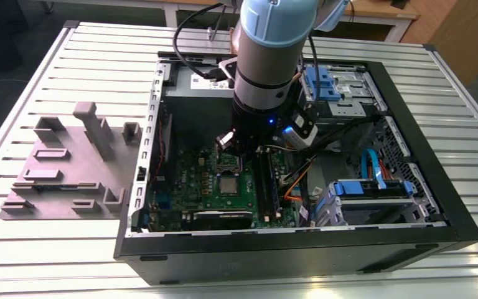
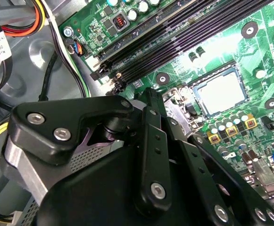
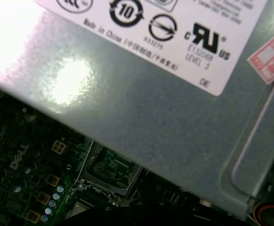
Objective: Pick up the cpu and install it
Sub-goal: 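Close the cpu cover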
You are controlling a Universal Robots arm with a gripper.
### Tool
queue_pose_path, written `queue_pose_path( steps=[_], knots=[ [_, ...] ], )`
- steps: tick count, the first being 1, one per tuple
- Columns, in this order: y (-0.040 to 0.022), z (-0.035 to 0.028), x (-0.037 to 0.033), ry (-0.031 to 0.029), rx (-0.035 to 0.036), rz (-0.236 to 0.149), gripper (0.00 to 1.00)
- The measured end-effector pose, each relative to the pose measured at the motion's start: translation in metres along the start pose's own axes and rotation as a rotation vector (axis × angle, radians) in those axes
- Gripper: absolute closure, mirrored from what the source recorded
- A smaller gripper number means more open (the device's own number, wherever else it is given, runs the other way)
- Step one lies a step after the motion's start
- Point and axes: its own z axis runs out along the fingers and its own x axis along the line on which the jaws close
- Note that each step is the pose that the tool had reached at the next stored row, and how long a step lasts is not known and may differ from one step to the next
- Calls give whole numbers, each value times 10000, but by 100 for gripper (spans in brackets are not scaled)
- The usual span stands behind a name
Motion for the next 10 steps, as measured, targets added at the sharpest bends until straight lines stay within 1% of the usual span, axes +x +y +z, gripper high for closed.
queue_pose_path(
  steps=[3,7,10],
  knots=[
    [7,5,4,2,2,9,90],
    [23,8,33,-3,2,7,90],
    [24,8,36,-1,1,5,90]
  ],
)
